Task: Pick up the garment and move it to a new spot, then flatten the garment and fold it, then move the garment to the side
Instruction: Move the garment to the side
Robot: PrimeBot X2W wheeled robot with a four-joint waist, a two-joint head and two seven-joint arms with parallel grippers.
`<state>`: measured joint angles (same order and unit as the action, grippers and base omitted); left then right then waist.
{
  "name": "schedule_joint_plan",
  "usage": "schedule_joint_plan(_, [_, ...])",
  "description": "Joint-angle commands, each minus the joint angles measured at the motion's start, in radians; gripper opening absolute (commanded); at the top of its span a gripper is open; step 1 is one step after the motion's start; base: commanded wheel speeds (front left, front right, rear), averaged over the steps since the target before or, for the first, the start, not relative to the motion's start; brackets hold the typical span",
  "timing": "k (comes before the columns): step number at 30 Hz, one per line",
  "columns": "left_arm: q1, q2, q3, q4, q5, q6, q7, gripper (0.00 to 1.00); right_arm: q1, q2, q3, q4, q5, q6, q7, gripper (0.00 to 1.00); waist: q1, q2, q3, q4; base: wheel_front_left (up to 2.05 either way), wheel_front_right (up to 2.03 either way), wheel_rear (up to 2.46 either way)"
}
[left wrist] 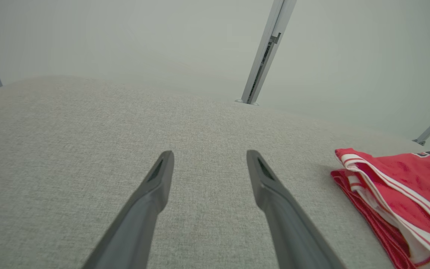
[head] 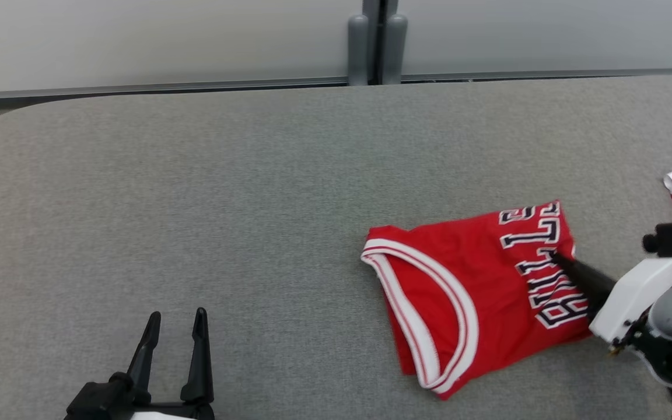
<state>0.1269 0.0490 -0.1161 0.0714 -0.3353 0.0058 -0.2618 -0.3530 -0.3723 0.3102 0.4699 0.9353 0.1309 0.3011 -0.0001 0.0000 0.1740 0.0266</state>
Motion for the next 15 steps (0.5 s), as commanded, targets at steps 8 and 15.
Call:
schedule_joint_plan(8, [-0.092, 0.003, -0.004, -0.005, 0.047, -0.029, -0.002, 1.0, -0.158, -0.189, -0.051, -0.041, 0.011, 0.0, -0.017, 0.0, 0.0001, 0.0, 0.117, -0.157, 0.0, 0.0, 0.0])
schedule_joint_plan(15, [-0.159, 0.004, -0.021, 0.008, 0.081, -0.048, -0.002, 1.0, -0.305, -0.33, -0.09, -0.079, -0.02, 0.0, 0.069, 0.0, 0.0001, 0.0, 0.194, -0.188, 0.0, 0.0, 0.0])
